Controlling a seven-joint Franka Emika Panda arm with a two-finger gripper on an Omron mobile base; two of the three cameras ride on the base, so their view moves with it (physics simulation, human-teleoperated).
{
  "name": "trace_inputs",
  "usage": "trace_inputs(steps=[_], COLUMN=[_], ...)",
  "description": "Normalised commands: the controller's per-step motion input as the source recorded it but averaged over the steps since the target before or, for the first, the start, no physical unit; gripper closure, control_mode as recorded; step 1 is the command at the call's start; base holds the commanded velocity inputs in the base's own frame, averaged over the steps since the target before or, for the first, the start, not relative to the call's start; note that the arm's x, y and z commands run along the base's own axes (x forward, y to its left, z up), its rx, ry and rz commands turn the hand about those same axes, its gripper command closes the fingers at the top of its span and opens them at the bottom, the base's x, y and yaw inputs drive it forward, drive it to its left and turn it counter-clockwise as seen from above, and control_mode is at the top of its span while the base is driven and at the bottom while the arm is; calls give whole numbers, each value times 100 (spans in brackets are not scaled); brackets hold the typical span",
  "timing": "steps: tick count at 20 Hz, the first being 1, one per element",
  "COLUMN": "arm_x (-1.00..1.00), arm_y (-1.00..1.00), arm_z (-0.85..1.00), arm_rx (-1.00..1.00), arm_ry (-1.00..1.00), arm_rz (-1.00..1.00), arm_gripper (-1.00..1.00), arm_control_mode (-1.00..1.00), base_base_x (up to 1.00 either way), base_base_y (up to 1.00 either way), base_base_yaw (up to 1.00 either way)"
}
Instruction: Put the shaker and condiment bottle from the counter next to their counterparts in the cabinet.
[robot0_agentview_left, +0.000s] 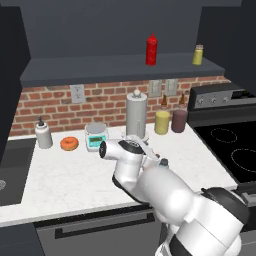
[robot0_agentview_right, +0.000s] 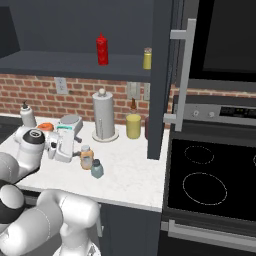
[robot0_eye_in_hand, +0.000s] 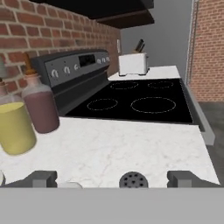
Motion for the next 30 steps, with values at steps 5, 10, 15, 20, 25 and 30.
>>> trace_inputs(steps=[5, 10, 15, 20, 25, 30], arm_x=[12, 17, 18, 11, 11, 8], arm_y=[10, 11, 0, 0, 0, -12], arm_z=[-12, -8, -16, -26, -23, -12], arm_rx=[0, 0, 0, 0, 0, 0], arm_ry=[7, 7, 2, 0, 0, 0], arm_rz=[1, 0, 6, 10, 10, 9], arm_gripper=[-100, -100, -100, -100, -100, -100], arm_control_mode=[-100, -100, -100, -100, -100, -100], base_base_x=[0, 0, 0, 0, 0, 0], base_base_y=[0, 0, 0, 0, 0, 0], base_base_yaw=[0, 0, 0, 0, 0, 0])
